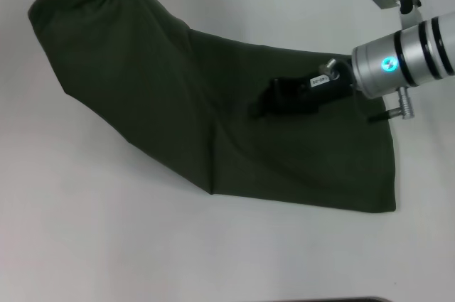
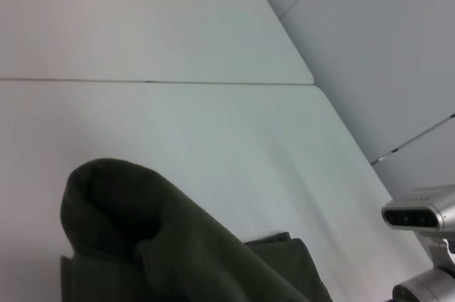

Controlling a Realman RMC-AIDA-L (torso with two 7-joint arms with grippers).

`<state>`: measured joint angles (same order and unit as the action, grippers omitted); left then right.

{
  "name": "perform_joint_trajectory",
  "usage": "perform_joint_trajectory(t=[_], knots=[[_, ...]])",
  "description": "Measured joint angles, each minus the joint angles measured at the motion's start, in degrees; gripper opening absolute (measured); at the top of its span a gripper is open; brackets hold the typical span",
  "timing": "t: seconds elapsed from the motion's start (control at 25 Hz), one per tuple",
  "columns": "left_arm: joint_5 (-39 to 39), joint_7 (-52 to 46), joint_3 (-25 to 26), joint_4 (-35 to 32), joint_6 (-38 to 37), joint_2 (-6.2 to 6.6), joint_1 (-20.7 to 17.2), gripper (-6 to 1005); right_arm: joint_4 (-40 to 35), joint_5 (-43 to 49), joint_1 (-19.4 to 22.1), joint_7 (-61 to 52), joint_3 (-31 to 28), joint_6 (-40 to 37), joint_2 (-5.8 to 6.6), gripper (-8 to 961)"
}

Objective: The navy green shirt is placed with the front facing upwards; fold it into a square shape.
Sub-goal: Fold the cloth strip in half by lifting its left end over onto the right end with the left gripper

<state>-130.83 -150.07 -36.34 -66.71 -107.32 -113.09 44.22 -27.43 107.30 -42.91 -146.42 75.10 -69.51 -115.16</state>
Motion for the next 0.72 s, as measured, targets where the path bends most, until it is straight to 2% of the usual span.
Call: perform_joint_trajectory(t=[0.08, 0.2, 0.32, 0.48, 0.6, 0.72], knots=[[0.1, 0.0, 0.0, 0.0, -0.1, -0.18, 0.0, 67, -0.9, 2.2, 0.4, 0.2, -1.0, -0.1, 1.0, 28], [0.1, 0.0, 0.1, 0.5, -0.1, -0.44, 0.0, 67, -4.0, 5.0, 3.0, 1.6, -5.1, -0.1, 3.3, 30], [0.1, -0.2, 0.1, 1.7, 0.3, -0.53, 0.1, 66, -8.4, 5.3, 8.0, 5.5, -13.6, -0.8, 4.78, 31], [0.1, -1.0, 0.1, 3.3, 1.3, -0.23, 0.1, 66, -12.2, 5.2, 13.5, 11.3, -27.1, -4.2, 5.47, 33], [0.1, -1.7, 0.0, 4.8, 2.0, 0.41, 0.3, 66, -12.4, 5.5, 16.1, 16.3, -34.2, -10.6, 6.84, 35], [-0.2, -2.5, -0.2, 5.7, 2.4, 0.87, 0.6, 66, -12.9, 5.7, 18.3, 20.7, -37.3, -19.1, 8.25, 36]])
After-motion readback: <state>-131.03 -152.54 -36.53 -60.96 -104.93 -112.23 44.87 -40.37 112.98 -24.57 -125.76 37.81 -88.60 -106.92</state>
